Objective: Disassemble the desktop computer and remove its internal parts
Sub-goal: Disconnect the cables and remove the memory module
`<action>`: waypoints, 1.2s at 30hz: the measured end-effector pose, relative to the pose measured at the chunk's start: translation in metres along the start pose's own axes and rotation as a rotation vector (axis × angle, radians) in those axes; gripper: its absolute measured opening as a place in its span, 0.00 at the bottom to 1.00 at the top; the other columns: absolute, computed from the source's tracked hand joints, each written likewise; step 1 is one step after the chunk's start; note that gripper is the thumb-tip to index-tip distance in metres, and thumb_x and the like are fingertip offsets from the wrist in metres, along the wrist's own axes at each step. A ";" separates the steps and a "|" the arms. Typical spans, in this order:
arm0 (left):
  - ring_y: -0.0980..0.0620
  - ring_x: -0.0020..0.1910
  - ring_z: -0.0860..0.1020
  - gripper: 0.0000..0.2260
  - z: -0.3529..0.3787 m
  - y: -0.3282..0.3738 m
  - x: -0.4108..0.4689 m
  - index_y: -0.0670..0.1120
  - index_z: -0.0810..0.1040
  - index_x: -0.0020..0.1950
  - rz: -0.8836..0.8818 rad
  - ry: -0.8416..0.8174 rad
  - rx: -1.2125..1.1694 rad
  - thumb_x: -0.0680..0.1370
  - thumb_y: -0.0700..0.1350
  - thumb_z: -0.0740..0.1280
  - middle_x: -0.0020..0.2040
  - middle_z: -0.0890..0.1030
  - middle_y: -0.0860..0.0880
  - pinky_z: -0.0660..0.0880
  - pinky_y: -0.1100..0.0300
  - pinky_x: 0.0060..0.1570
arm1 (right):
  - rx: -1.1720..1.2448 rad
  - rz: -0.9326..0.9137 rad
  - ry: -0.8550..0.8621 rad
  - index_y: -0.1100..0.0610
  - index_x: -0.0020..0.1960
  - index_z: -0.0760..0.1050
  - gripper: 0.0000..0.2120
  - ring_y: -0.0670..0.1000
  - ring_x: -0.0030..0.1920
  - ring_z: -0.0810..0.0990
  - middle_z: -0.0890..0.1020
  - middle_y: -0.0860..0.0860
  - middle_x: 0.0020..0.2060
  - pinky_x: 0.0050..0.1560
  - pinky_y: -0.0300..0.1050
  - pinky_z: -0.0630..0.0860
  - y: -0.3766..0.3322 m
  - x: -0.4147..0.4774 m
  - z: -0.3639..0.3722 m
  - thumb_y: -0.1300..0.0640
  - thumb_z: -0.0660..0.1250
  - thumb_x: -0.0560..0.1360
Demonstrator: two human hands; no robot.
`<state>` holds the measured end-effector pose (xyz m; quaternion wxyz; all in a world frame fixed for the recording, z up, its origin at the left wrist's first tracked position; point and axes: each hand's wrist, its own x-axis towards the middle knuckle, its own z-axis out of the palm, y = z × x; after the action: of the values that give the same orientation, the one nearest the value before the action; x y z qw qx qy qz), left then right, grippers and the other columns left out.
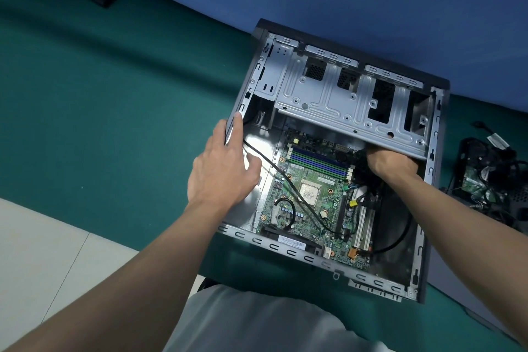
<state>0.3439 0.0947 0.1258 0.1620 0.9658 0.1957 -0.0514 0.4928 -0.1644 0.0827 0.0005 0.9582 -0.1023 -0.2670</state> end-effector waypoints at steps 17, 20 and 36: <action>0.41 0.54 0.77 0.32 0.000 0.000 0.000 0.47 0.53 0.79 0.005 0.003 0.008 0.77 0.54 0.59 0.75 0.62 0.43 0.75 0.49 0.45 | 0.035 0.021 0.001 0.57 0.66 0.71 0.24 0.64 0.63 0.72 0.75 0.61 0.64 0.62 0.56 0.68 -0.001 -0.001 -0.001 0.43 0.48 0.82; 0.41 0.54 0.77 0.32 0.000 0.000 0.000 0.47 0.53 0.79 0.005 0.001 0.012 0.77 0.54 0.58 0.74 0.62 0.43 0.75 0.49 0.45 | 0.024 0.029 -0.032 0.57 0.68 0.69 0.23 0.64 0.65 0.71 0.74 0.60 0.66 0.63 0.55 0.67 -0.002 0.000 -0.001 0.44 0.49 0.82; 0.41 0.55 0.76 0.32 0.001 0.000 0.000 0.47 0.54 0.78 0.003 -0.001 0.017 0.76 0.54 0.57 0.74 0.62 0.43 0.73 0.50 0.44 | 0.028 0.029 0.009 0.59 0.66 0.71 0.24 0.64 0.63 0.73 0.75 0.62 0.64 0.61 0.54 0.68 -0.002 -0.003 0.000 0.43 0.50 0.82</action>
<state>0.3441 0.0944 0.1253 0.1541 0.9674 0.1938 -0.0531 0.4910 -0.1619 0.0840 -0.0084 0.9577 -0.1201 -0.2614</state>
